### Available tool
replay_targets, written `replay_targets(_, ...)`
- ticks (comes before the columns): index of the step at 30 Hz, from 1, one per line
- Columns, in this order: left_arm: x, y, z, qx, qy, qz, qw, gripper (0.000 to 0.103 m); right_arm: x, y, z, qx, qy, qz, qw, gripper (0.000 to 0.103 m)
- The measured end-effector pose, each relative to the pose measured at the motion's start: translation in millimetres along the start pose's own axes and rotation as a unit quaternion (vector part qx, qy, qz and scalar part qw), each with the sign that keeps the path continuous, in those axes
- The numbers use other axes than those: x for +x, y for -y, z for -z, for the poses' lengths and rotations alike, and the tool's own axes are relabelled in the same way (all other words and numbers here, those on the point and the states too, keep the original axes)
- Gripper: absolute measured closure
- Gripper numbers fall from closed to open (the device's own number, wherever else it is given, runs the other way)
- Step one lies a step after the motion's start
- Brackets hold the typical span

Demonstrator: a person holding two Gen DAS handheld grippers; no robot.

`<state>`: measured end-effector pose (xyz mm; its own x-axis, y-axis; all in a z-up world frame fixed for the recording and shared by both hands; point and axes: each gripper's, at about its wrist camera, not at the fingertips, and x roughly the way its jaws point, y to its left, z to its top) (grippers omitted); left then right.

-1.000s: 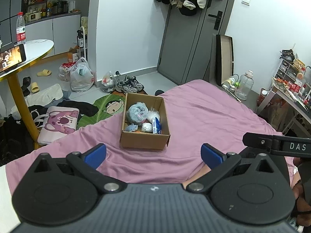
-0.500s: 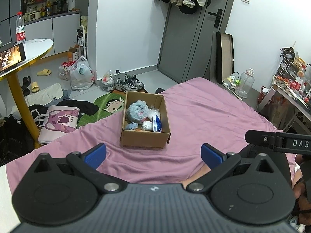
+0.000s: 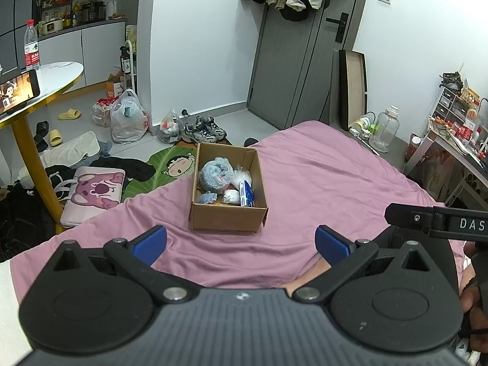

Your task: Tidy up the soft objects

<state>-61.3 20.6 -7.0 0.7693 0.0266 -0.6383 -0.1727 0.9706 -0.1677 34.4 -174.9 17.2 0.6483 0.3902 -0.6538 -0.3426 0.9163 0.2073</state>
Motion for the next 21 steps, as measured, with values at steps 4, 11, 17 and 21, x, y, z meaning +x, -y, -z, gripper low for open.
replay_targets(4, -0.3, -0.7, 0.5, 0.001, 0.000, 0.000, 1.0000, 0.000, 0.0, 0.0, -0.1, 0.000, 0.000, 0.000, 1.000, 0.000)
replay_targets(11, -1.2, -4.1, 2.2, 0.003, -0.002, -0.001, 1.0000, 0.000, -0.2, -0.1, -0.3, 0.000, 0.000, 0.000, 1.000, 0.000)
replay_targets(17, -2.0, -5.7, 2.9, 0.002, -0.003, 0.001, 1.0000, 0.000, 0.2, -0.4, 1.4, -0.001, 0.000, 0.002, 1.000, 0.000)
replay_targets(21, -1.4, -4.9, 2.9, 0.003, -0.003, 0.000, 1.0000, 0.000, 0.0, -0.5, 1.4, -0.001, 0.000, 0.002, 1.000, 0.000)
